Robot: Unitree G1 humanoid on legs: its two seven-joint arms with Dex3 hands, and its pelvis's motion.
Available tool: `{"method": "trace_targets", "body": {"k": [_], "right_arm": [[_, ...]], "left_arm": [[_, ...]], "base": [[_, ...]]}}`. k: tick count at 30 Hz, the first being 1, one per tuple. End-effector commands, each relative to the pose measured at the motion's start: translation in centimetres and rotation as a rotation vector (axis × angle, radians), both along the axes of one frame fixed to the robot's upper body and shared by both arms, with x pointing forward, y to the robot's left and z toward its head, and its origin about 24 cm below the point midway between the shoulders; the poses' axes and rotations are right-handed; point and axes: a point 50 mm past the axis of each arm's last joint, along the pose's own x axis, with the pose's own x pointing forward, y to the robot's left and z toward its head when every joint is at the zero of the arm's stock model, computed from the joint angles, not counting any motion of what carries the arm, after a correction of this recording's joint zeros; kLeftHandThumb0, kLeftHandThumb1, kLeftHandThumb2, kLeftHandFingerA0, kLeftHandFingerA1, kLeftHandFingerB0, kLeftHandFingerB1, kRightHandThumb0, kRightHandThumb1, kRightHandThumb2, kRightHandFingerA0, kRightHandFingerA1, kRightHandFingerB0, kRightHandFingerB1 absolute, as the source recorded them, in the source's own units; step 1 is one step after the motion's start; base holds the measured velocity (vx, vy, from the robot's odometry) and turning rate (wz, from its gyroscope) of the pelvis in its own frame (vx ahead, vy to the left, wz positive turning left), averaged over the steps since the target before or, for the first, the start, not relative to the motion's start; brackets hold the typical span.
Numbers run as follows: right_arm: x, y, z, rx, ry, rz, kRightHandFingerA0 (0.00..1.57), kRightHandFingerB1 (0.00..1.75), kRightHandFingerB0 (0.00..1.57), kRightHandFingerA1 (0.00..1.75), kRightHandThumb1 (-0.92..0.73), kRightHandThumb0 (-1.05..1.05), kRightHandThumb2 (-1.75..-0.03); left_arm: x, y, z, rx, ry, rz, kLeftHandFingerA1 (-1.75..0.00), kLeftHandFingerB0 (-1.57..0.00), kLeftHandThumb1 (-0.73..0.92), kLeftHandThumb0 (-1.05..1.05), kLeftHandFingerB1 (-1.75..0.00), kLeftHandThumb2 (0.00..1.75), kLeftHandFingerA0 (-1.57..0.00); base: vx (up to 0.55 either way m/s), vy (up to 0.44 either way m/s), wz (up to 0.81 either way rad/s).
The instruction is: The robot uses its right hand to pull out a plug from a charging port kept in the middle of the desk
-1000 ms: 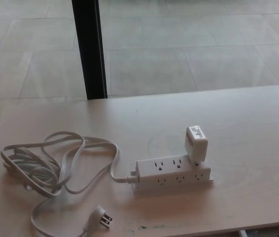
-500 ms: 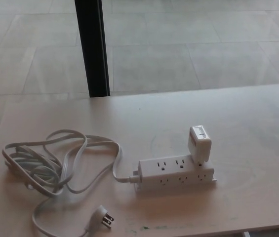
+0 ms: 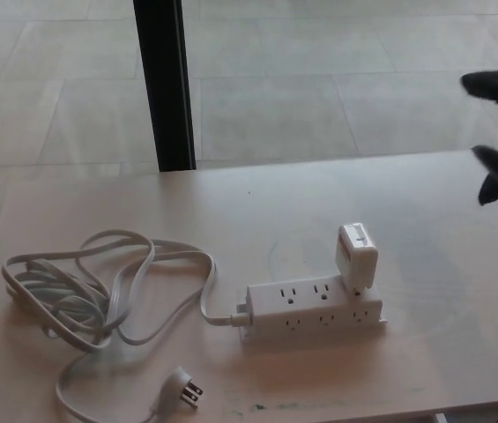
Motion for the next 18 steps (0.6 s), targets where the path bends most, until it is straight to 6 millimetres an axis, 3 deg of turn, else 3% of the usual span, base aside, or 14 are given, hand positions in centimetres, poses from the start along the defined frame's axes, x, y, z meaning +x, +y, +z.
{"method": "trace_targets", "body": {"k": [1, 2, 3, 4, 5, 6, 7, 11, 13, 14, 15, 16, 17, 18], "right_arm": [[1.1, 3.2, -1.5, -0.365, 0.07, 0.084, 0.96, 0.34, 0.28, 1.52, -0.63, -0.81, -0.59], [1.1, 3.2, -1.5, -0.367, 0.07, 0.083, 0.96, 0.34, 0.28, 1.52, -0.63, -0.81, -0.59], [1.5, 3.6, -1.8, -0.424, 0.098, 0.078, 0.84, 0.34, 0.29, 1.72, -0.58, -0.83, -0.64], [1.7, 3.7, -2.0, -0.45, 0.103, 0.077, 0.82, 0.32, 0.3, 1.73, -0.62, -0.86, -0.6], [2.0, 3.7, -2.2, -0.511, 0.099, 0.086, 1.07, 0.43, 0.22, 1.52, -0.51, -0.88, -0.93], [2.1, 3.8, -2.2, -0.538, 0.102, 0.085, 1.04, 0.44, 0.23, 1.51, -0.52, -0.89, -0.93], [2.4, 4.0, -2.3, -0.588, 0.101, 0.092, 0.77, 0.34, 0.27, 1.75, -0.64, -0.87, -0.6], [2.7, 4.5, -2.0, -0.682, 0.09, 0.115, 0.84, 0.35, 0.18, 1.75, -0.67, -0.94, -0.61], [2.9, 4.7, -2.0, -0.724, 0.093, 0.114, 0.77, 0.37, 0.14, 1.72, -0.64, -1.01, -0.67], [3.1, 4.9, -2.0, -0.744, 0.095, 0.115, 0.74, 0.35, 0.15, 1.6, -0.67, -1.01, -0.63], [3.1, 4.9, -1.9, -0.777, 0.093, 0.113, 0.81, 0.44, 0.1, 1.37, -0.57, -1.05, -0.97], [3.2, 5.1, -1.9, -0.795, 0.089, 0.119, 0.71, 0.35, 0.15, 1.58, -0.69, -1.03, -0.64], [3.3, 5.3, -1.8, -0.821, 0.082, 0.129, 0.72, 0.34, 0.15, 1.57, -0.69, -1.01, -0.63], [3.4, 5.4, -1.8, -0.835, 0.081, 0.134, 0.75, 0.35, 0.16, 1.54, -0.67, -0.97, -0.65]], "left_arm": [[0.1, 1.3, 1.4, 0.034, -0.054, 0.001, -0.51, -0.19, 0.92, -0.93, -0.35, 0.84, -0.59], [0.1, 1.3, 1.4, 0.034, -0.054, 0.0, -0.51, -0.19, 0.92, -0.93, -0.35, 0.84, -0.59], [0.1, 1.3, 1.4, 0.038, -0.045, -0.004, -0.55, -0.19, 0.92, -0.93, -0.36, 0.84, -0.64], [0.1, 1.4, 1.4, 0.041, -0.042, -0.003, -0.55, -0.19, 0.92, -0.92, -0.35, 0.84, -0.65], [0.1, 1.4, 1.5, 0.039, -0.049, 0.0, -0.59, -0.19, 0.92, -0.92, -0.35, 0.84, -0.68], [0.2, 1.4, 1.5, 0.036, -0.049, -0.007, -0.59, -0.18, 0.92, -0.91, -0.35, 0.84, -0.67], [0.1, 1.4, 1.5, 0.033, -0.048, -0.011, -0.6, -0.18, 0.92, -0.91, -0.36, 0.84, -0.68], [0.4, 1.5, 1.7, 0.046, -0.052, -0.003, -0.56, -0.19, 0.92, -0.92, -0.37, 0.85, -0.65], [0.4, 1.5, 1.6, 0.041, -0.057, 0.002, -0.56, -0.19, 0.92, -0.92, -0.36, 0.85, -0.64], [0.4, 1.5, 1.7, 0.046, -0.054, -0.005, -0.57, -0.19, 0.92, -0.9, -0.37, 0.85, -0.65], [0.6, 1.5, 1.7, 0.046, -0.056, -0.006, -0.57, -0.19, 0.92, -0.92, -0.36, 0.85, -0.65], [0.6, 1.5, 1.6, 0.043, -0.055, -0.005, -0.56, -0.18, 0.92, -0.91, -0.35, 0.85, -0.64], [0.6, 1.6, 1.6, 0.038, -0.051, -0.003, -0.55, -0.18, 0.92, -0.91, -0.35, 0.85, -0.64], [0.6, 1.6, 1.6, 0.038, -0.049, -0.012, -0.63, -0.12, 0.87, -0.88, -0.4, 1.2, -0.58]], "base": [[0.0, 0.0, 0.0], [0.0, 0.0, 0.0], [0.0, 0.0, 0.0], [0.0, 0.0, 0.0], [0.0, 0.0, 0.0], [0.0, 0.0, 0.0], [0.0, 0.0, 0.0], [0.0, 0.0, 0.0], [0.0, 0.0, 0.0], [0.0, 0.0, 0.0], [0.0, 0.0, 0.0], [0.0, 0.0, 0.0], [0.0, 0.0, 0.0], [0.0, 0.0, 0.0]]}}
